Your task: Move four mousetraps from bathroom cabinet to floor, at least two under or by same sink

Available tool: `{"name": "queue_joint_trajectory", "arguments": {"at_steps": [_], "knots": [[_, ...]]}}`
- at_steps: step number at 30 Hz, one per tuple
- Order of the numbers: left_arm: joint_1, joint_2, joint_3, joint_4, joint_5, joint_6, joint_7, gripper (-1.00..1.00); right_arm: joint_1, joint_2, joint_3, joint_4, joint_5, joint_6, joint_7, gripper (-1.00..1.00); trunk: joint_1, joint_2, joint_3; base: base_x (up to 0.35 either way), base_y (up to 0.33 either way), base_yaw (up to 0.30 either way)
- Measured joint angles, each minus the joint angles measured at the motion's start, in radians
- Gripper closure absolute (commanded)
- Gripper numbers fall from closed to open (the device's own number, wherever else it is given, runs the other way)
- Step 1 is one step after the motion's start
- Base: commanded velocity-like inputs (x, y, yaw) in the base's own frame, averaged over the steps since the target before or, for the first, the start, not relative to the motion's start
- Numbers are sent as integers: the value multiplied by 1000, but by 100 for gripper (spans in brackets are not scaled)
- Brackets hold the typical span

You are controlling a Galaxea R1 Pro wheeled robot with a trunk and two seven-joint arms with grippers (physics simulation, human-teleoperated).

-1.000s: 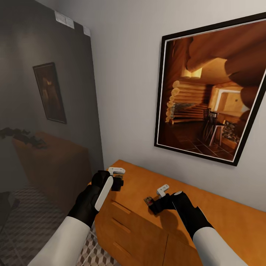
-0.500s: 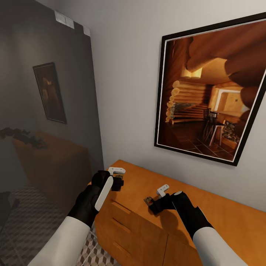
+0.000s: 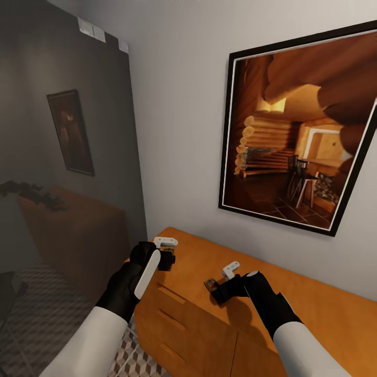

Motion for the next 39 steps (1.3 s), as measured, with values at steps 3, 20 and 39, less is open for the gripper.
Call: {"name": "queue_joint_trajectory", "arguments": {"at_steps": [3, 20, 39], "knots": [[0, 0, 0, 0, 0, 0, 0, 100, 0, 0, 0, 0, 0, 0, -1, 100, -12, 21, 9, 0, 0, 0], [0, 0, 0, 0, -2, 0, -2, 100, 0, 0, 0, 0, 1, 0, -1, 100, -76, 140, 63, -91, 83, 0], [0, 0, 0, 0, -2, 0, -3, 100, 0, 0, 0, 0, 2, 0, 0, 100, -149, 273, 121, -228, 210, 0]]}}
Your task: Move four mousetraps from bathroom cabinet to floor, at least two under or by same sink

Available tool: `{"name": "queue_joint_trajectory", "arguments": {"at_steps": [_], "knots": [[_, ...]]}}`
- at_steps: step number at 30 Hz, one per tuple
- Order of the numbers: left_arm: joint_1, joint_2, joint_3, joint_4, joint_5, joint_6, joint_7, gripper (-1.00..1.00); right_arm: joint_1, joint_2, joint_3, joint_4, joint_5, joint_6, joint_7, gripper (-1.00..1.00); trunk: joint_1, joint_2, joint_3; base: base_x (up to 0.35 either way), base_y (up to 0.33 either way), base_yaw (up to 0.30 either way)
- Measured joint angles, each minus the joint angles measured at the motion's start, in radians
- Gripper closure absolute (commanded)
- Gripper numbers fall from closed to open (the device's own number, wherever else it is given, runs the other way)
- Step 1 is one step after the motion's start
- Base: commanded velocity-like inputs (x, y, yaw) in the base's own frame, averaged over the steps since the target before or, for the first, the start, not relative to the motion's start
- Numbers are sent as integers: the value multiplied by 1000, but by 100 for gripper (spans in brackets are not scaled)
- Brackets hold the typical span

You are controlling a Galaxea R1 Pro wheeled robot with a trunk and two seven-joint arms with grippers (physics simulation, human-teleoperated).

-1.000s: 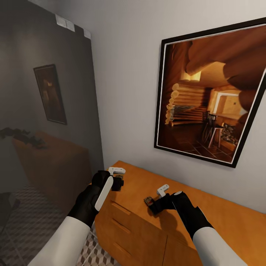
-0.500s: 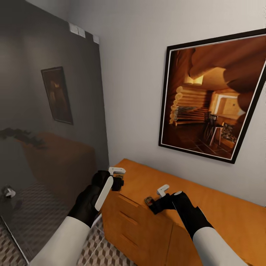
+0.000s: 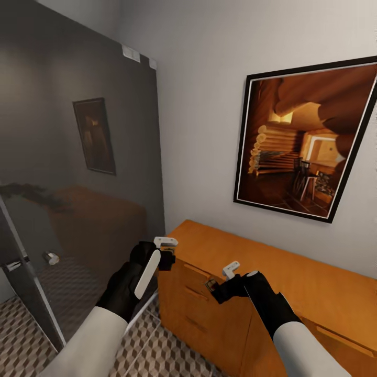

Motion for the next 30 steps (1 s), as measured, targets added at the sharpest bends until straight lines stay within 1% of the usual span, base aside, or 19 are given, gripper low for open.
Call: {"name": "queue_joint_trajectory", "arguments": {"at_steps": [12, 16, 30], "knots": [[0, 0, 1, 0, 0, 0, 0, 100, 0, 0, 0, 0, 0, 0, 1, 100, -46, 84, 37, -227, 211, 0], [0, 0, 1, 0, 0, 0, 1, 100, 0, 0, 0, 0, 0, 0, 0, 100, -62, 112, 50, -90, 106, 0], [0, 0, 1, 0, 1, 0, 0, 100, 0, 0, 0, 0, -1, 0, -4, 100, -62, 112, 50, -7, 8, 0]]}}
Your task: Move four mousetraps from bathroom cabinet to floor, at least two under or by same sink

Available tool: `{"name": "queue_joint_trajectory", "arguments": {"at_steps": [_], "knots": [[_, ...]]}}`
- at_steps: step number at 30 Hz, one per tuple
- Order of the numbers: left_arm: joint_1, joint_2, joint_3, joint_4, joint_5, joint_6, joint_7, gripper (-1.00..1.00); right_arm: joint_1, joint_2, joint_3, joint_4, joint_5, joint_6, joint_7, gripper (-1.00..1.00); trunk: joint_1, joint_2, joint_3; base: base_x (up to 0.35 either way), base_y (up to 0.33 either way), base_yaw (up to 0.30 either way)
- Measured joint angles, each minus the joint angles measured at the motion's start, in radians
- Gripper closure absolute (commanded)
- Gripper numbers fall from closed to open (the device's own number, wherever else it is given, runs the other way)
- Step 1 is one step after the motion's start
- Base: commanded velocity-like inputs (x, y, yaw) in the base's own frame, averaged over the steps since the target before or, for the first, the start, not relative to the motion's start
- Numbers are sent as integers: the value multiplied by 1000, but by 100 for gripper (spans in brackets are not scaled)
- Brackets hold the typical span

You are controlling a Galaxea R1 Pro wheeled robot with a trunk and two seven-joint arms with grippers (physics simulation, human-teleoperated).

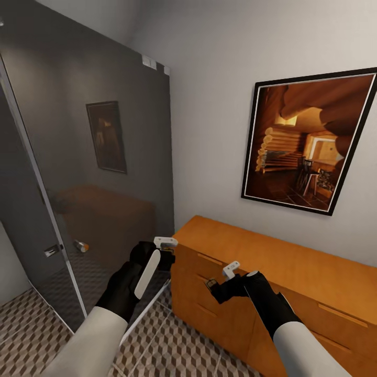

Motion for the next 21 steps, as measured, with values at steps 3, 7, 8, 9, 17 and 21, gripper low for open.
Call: {"name": "queue_joint_trajectory", "arguments": {"at_steps": [3, 7, 8, 9, 17, 21], "knots": [[0, 0, 0, 5, -1, -1, 0, 100, 0, 0, 0, 1, 0, 0, -8, 100, 0, 0, 0, 0, 0, 0], [0, 0, -1, 35, 1, -22, 0, 100, 0, 1, 0, 23, 0, -19, -15, 100, 0, 0, 0, 0, 0, 0], [0, 0, -1, 46, 1, -28, -1, 100, 0, 2, 0, 37, 0, -36, -19, 100, 0, 0, 0, 0, 0, 0], [1, 0, 0, 64, 0, -35, -1, 100, 0, 2, 0, 57, -1, -59, -25, 100, 0, 0, 0, 0, 0, 0], [16, 0, 2, 363, 1, -270, 1, 100, 0, 11, -7, 341, 2, -299, -192, 100, 0, 0, 0, 0, 0, 0], [20, 0, 6, 650, 5, -550, -3, 100, 1, 14, -12, 482, -11, -449, -272, 100, 0, 0, 0, 0, 0, 0]]}}
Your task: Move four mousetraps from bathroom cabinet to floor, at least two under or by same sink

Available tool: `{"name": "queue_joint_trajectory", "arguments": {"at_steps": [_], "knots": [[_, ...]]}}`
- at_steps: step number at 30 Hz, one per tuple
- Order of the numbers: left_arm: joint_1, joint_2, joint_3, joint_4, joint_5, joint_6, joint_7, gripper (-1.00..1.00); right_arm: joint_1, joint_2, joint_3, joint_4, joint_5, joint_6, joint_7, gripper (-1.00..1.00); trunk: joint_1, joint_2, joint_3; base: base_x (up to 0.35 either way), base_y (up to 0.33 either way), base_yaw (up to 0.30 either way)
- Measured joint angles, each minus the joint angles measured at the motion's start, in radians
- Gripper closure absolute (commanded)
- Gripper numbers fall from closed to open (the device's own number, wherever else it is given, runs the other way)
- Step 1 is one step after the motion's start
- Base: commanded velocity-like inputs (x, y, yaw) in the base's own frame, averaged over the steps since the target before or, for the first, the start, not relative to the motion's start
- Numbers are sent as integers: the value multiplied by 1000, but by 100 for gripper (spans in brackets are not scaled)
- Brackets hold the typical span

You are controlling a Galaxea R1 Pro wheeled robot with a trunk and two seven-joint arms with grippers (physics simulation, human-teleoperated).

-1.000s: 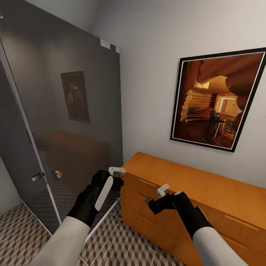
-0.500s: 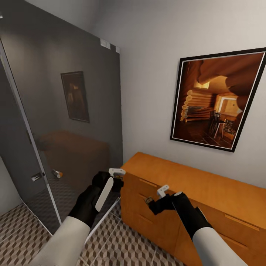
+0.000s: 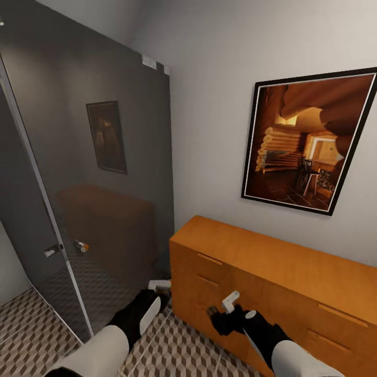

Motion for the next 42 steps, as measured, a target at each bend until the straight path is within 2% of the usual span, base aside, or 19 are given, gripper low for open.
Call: {"name": "queue_joint_trajectory", "arguments": {"at_steps": [2, 3, 5, 6, 8, 10, 11, 13, 14, 16, 18, 19, 22, 24, 29, 42], "knots": [[0, 0, 4, 172, 1, -179, -9, 100, 2, -2, -1, 78, -42, -78, -24, 100, 0, 0, 0, 0, 0, 0], [0, 0, 2, 214, 2, -224, -13, 100, 2, -3, -2, 98, -58, -93, -33, 100, 0, 0, 0, 0, 0, 0], [0, 7, 10, 359, 3, -383, -43, 100, 4, -7, -2, 175, -134, -136, -88, 100, 0, 0, 0, 0, 0, 0], [0, 18, 8, 392, 6, -417, -56, 100, 4, -7, -2, 192, -155, -146, -106, 100, 0, 0, 0, 0, 0, 0], [11, 72, 10, 473, 32, -514, -130, 100, 9, -11, -2, 238, -221, -193, -170, 100, 0, 0, 0, 0, 0, 0], [50, 141, 10, 504, 80, -566, -237, 100, 34, -23, -1, 265, -256, -246, -209, 100, 0, 0, 0, 0, 0, 0], [61, 160, 8, 508, 93, -575, -265, 100, 43, -27, -2, 269, -261, -259, -215, 100, 0, 0, 0, 0, 0, 0], [104, 217, 9, 519, 154, -615, -345, 100, 73, -44, -1, 279, -279, -304, -231, 100, 0, 0, 0, 0, 0, 0], [130, 238, 9, 522, 181, -646, -367, 100, 90, -51, -1, 282, -289, -331, -243, 100, 0, 0, 0, 0, 0, 0], [167, 258, 8, 524, 209, -706, -384, 100, 116, -62, -2, 284, -306, -379, -275, 100, 0, 0, 0, 0, 0, 0], [215, 272, 8, 526, 226, -790, -394, 100, 152, -69, -3, 286, -333, -447, -343, 100, 0, 0, 0, 0, 0, 0], [228, 274, 8, 526, 228, -813, -396, 100, 161, -70, -2, 286, -338, -465, -361, 100, 0, 0, 0, 0, 0, 0], [292, 286, 8, 527, 237, -950, -400, 100, 208, -76, -3, 292, -352, -584, -442, 100, 0, 0, 0, 0, 0, 0], [317, 289, 8, 527, 238, -1006, -399, 100, 219, -77, -3, 303, -354, -639, -460, 100, 0, 0, 0, 0, 0, 0], [343, 290, 8, 526, 243, -1061, -367, 100, 229, -79, 0, 322, -354, -688, -474, 100, 0, 0, 0, 0, 0, 0], [350, 290, 7, 527, 244, -1065, -349, 100, 230, -76, 1, 336, -355, -697, -476, 100, 0, 0, 0, 0, 0, 36]]}}
